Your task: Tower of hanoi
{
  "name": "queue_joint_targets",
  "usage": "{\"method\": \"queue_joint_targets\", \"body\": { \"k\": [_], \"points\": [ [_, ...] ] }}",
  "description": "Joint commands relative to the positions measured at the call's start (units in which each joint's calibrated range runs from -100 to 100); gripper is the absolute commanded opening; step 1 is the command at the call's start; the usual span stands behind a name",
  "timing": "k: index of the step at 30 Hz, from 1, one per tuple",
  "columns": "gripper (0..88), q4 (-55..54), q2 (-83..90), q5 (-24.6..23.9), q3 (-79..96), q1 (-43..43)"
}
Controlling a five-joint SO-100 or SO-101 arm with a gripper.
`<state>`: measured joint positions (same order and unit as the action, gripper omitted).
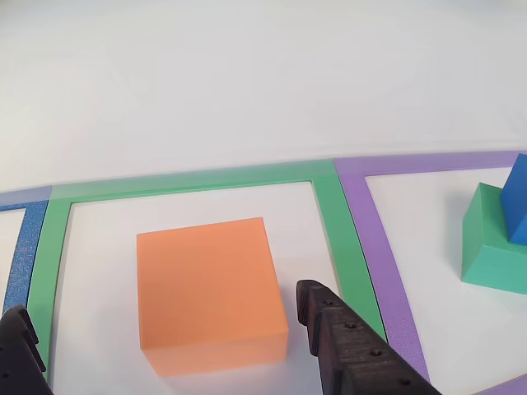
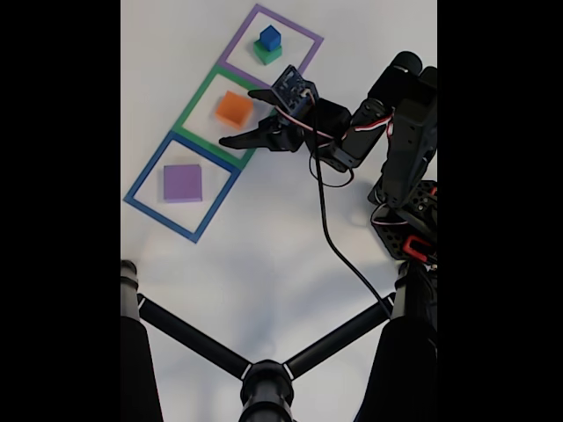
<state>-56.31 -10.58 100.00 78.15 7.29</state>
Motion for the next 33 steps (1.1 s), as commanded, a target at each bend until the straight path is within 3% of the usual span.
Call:
{"method": "queue_joint_targets", "body": {
  "k": [1, 14, 33],
  "points": [
    [37.0, -1.92, -0.96, 0.00, -2.50, -1.07],
    [35.1, -1.68, -3.44, 0.00, -4.23, -0.85],
    [22.9, -0.06, -3.92, 0.00, -4.87, -0.92]
  ]
}}
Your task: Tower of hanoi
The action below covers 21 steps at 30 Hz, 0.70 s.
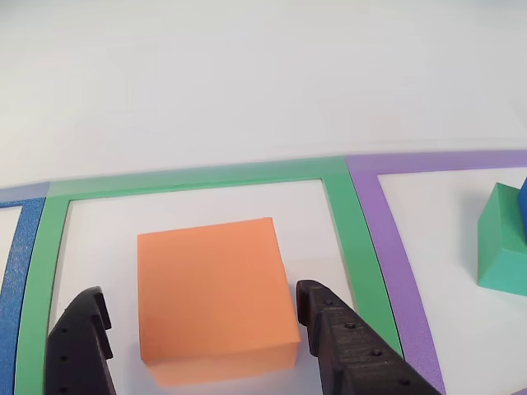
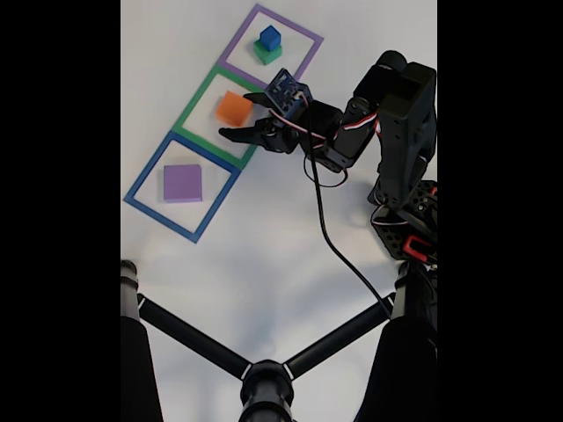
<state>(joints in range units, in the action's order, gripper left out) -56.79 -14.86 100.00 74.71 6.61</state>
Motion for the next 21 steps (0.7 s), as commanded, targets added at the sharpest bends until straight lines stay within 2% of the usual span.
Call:
{"method": "queue_joint_targets", "body": {
  "k": [1, 15, 21],
  "points": [
    [22.2, 0.41, 0.28, 0.00, -1.52, -0.24],
    [12.6, 3.00, 0.76, 0.00, -2.52, 0.52],
    [11.8, 9.80, 7.17, 0.00, -2.42, 0.67]
  ]
}}
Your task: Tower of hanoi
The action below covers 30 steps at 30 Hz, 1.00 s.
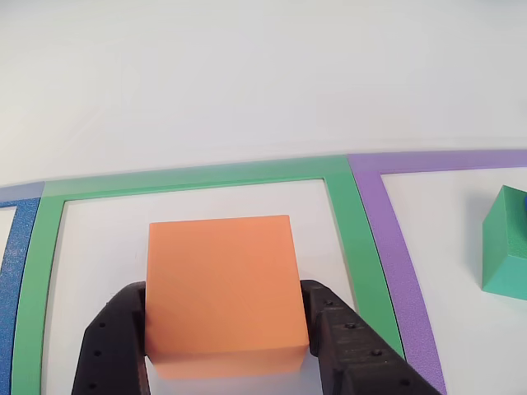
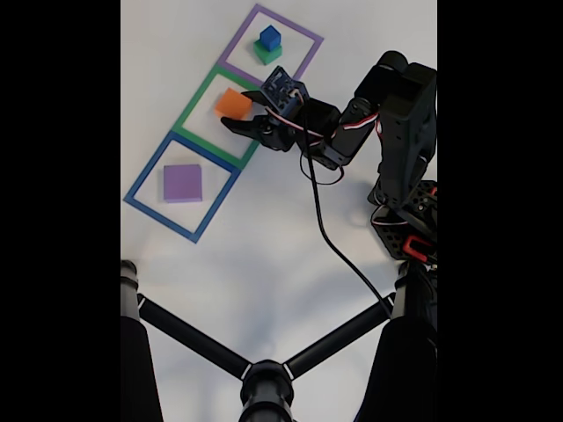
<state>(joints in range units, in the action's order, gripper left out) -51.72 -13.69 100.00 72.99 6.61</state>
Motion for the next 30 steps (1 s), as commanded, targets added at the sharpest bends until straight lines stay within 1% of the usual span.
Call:
{"method": "queue_joint_targets", "body": {
  "k": [1, 3, 5, 10, 17, 23, 25, 30],
  "points": [
    [11.7, 7.08, 8.16, 0.00, -0.70, 0.67],
    [11.3, 13.64, 13.85, 0.00, -0.89, 0.52],
    [10.7, 22.70, 20.82, 0.00, -1.98, 0.29],
    [11.0, 51.20, 38.93, 0.00, -9.25, -0.39],
    [9.9, 87.29, 54.15, 0.00, -27.78, -2.83],
    [9.7, 111.33, 57.60, 0.00, -47.50, -6.34],
    [9.6, 117.81, 57.68, 0.00, -54.04, -7.79],
    [9.4, 127.68, 58.96, 0.00, -64.58, -11.53]
  ]
}}
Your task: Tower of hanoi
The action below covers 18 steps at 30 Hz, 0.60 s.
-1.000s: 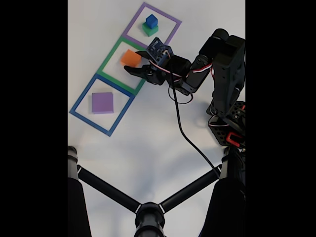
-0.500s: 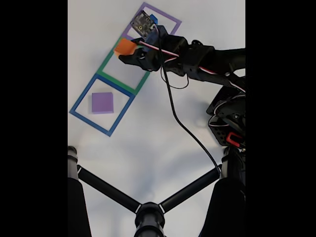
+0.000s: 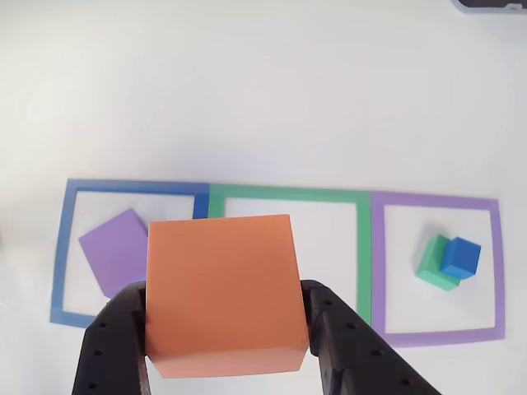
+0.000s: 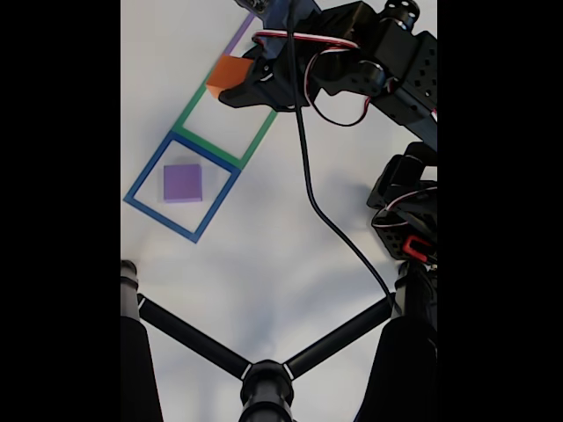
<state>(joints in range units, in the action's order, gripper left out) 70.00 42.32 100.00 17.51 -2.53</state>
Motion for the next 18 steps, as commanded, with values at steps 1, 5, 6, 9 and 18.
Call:
{"method": "queue_joint_targets", "body": {
  "k": [1, 5, 6, 9, 18],
  "points": [
    [9.4, 7.90, 3.36, 0.00, -10.83, -3.15],
    [9.0, 14.29, 5.04, -1.29, -16.28, -6.97],
    [8.9, 15.35, 5.44, -2.21, -17.19, -7.96],
    [8.3, 17.69, 5.92, -4.78, -19.64, -10.78],
    [8.1, 12.84, 7.36, -0.92, -13.19, -14.74]
  ]
}}
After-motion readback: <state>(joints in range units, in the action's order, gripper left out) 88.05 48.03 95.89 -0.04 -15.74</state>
